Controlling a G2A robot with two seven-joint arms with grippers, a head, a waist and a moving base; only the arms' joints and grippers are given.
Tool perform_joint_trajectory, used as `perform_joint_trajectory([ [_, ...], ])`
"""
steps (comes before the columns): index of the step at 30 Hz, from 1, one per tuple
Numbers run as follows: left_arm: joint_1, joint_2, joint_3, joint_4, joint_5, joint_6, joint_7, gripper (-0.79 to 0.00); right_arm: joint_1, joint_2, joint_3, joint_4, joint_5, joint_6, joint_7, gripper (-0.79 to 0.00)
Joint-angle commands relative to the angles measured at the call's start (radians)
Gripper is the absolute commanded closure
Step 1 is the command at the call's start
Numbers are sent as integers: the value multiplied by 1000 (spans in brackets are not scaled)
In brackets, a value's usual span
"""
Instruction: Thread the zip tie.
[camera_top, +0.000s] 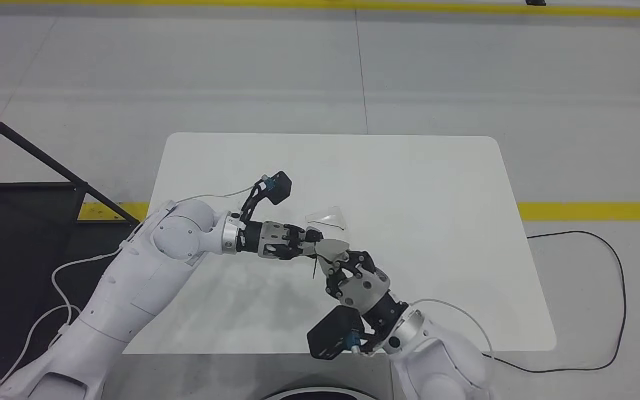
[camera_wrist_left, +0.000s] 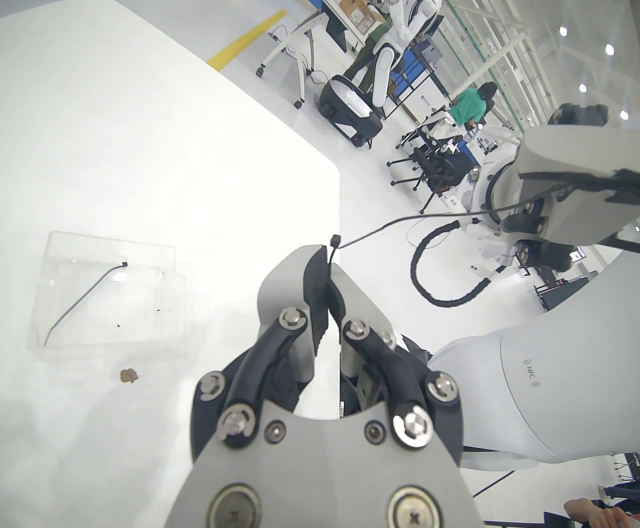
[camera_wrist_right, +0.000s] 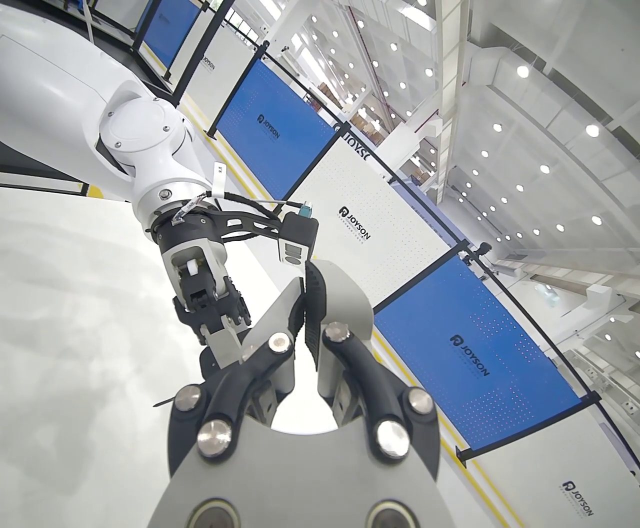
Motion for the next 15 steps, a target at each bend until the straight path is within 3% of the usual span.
perform_joint_trajectory([
  [1, 0, 0, 0, 0, 0, 0, 0, 0, 0, 0, 0, 0, -2, 0, 3, 0],
  [15, 0, 0, 0, 0, 0, 0, 0, 0, -3, 2, -3, -3, -4, 11, 5, 0],
])
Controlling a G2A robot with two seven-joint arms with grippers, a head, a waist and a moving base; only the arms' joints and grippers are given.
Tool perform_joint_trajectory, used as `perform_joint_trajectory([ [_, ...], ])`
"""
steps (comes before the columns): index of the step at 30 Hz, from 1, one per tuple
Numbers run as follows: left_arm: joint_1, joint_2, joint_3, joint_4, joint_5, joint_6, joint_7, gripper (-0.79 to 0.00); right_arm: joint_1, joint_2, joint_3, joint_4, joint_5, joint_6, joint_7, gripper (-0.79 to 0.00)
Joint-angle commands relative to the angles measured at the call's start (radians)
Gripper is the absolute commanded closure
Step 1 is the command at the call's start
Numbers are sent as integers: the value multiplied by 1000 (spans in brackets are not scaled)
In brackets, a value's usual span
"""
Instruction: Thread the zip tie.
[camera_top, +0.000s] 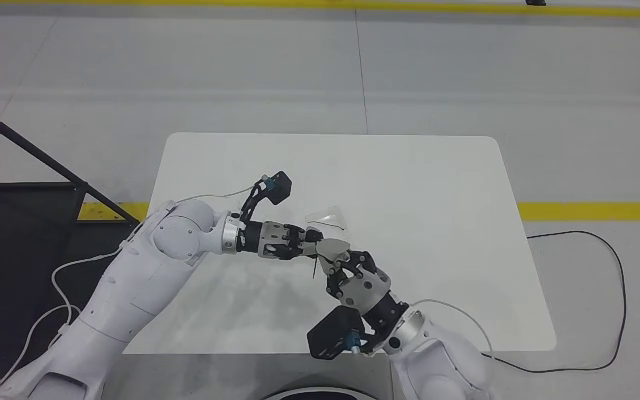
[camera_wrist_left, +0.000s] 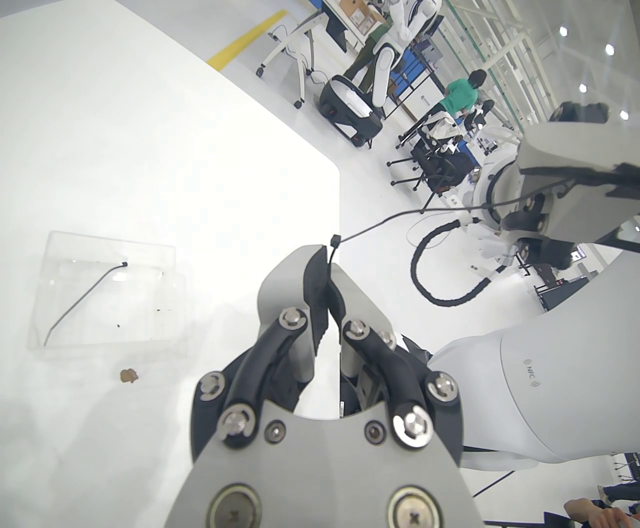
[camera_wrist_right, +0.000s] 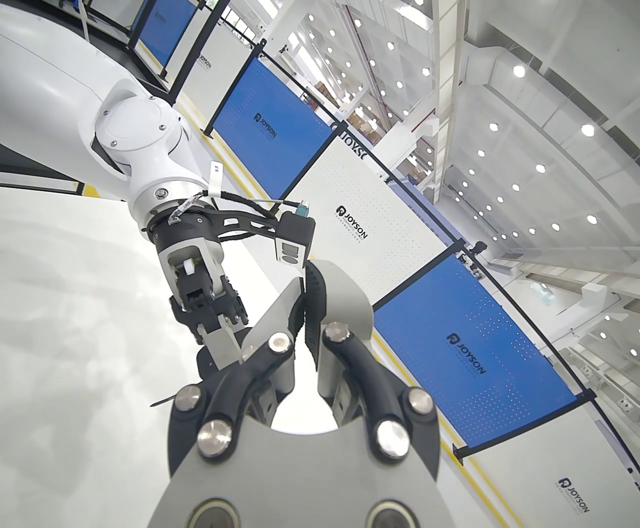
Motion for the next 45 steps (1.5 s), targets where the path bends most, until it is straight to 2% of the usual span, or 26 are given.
perform_joint_trajectory([
  [1, 0, 0, 0, 0, 0, 0, 0, 0, 0, 0, 0, 0, 3, 2, 1, 0],
  [27, 0, 0, 0, 0, 0, 0, 0, 0, 15, 2, -3, 9, 6, -10, 23, 0],
  [45, 0, 0, 0, 0, 0, 0, 0, 0, 36, 17, -14, 10, -56, -192, 34, 0],
])
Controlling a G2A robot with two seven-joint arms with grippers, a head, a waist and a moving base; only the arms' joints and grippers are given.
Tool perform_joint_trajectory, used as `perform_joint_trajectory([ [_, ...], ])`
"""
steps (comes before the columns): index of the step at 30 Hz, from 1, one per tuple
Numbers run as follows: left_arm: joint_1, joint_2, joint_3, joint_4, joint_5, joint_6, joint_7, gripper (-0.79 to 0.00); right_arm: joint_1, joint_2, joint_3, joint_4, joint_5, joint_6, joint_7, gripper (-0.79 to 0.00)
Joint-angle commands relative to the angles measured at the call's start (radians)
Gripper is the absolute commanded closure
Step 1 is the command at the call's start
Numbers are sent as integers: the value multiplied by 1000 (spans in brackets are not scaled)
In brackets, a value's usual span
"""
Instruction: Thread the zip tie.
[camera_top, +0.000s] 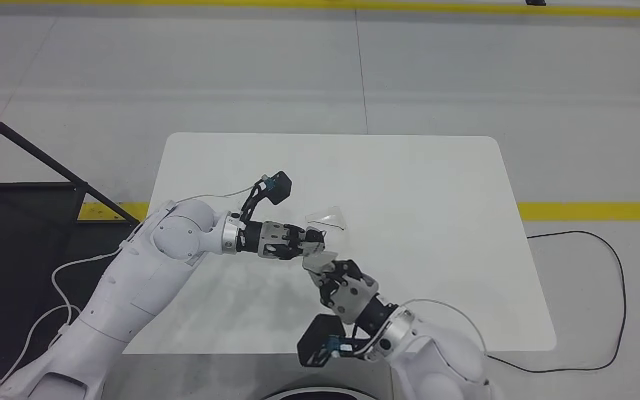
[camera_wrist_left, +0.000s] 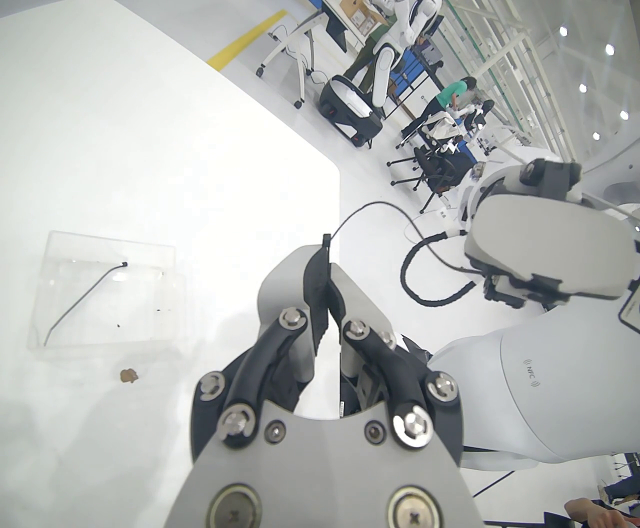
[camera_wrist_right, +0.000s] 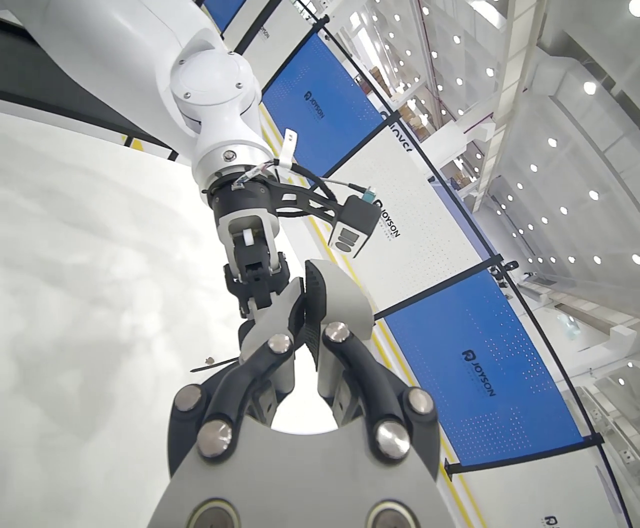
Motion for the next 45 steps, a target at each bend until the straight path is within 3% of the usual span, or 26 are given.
perform_joint_trajectory([
  [1, 0, 0, 0, 0, 0, 0, 0, 0, 5, 2, 2, 4, 5, -16, -11, 0],
  [12, 0, 0, 0, 0, 0, 0, 0, 0, 26, 11, 30, 21, 46, -83, -50, 0],
  [25, 0, 0, 0, 0, 0, 0, 0, 0, 6, 20, 38, 18, 39, -59, -48, 0],
  [36, 15, 0, -3, -21, 32, 13, 33, 0, 10, 8, 14, 23, 77, 104, 13, 0],
  [45, 46, 6, -18, -56, 87, 3, 72, 0, -10, -7, -16, 29, 42, 319, 70, 0],
])
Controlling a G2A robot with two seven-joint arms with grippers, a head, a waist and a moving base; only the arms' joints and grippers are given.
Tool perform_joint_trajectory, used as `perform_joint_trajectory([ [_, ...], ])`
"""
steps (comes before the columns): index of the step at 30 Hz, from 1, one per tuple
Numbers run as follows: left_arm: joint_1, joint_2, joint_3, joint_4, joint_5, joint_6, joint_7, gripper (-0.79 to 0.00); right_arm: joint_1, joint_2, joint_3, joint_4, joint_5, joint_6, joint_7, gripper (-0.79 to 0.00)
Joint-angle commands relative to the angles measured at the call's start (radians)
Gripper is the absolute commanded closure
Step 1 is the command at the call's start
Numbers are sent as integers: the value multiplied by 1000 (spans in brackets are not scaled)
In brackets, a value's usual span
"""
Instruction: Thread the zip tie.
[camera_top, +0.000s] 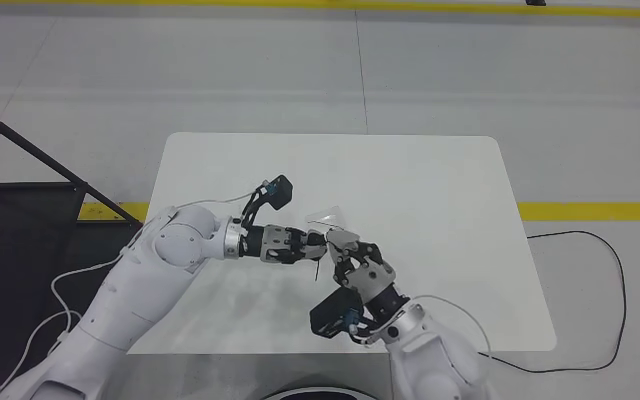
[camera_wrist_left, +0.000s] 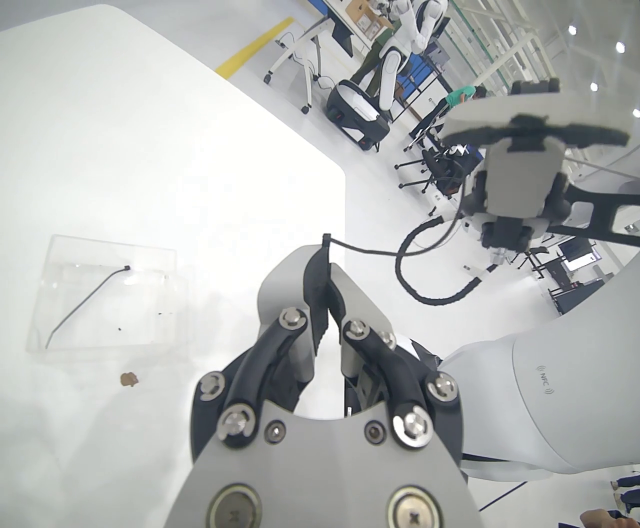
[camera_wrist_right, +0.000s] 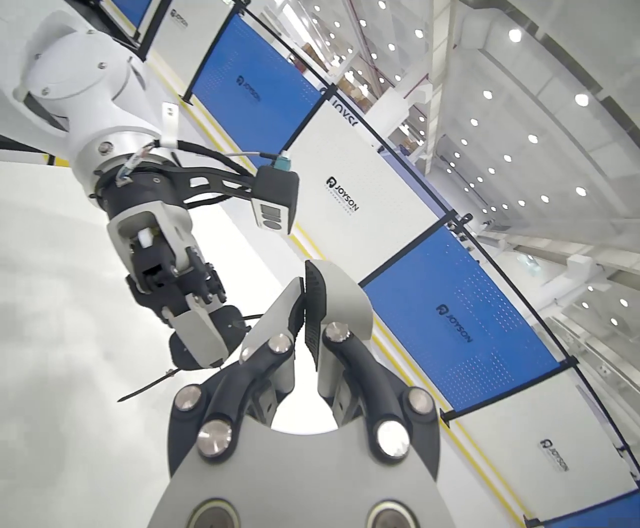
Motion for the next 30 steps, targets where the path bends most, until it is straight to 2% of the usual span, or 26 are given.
perform_joint_trajectory([
  [1, 3, 1, -1, -5, 4, -1, 2, 0, -1, -3, -10, 2, -13, 38, 5, 0],
  [6, 6, 3, -2, -10, 11, -4, -2, 0, -4, -11, -33, 18, -57, 138, 13, 0],
  [12, 4, 5, 0, -11, 13, -6, -4, 0, 18, -27, -78, 52, -157, 212, 102, 0],
  [16, 3, 6, -1, -9, 4, -5, 2, 0, 39, -31, -109, 63, -186, 152, 93, 0],
  [22, 7, 7, -9, -9, 1, -8, 28, 0, 31, -25, -91, 49, -176, 63, 26, 0],
  [30, 33, 7, -27, -23, 18, -18, 107, 0, -14, -20, -74, 36, -224, 120, -31, 0],
])
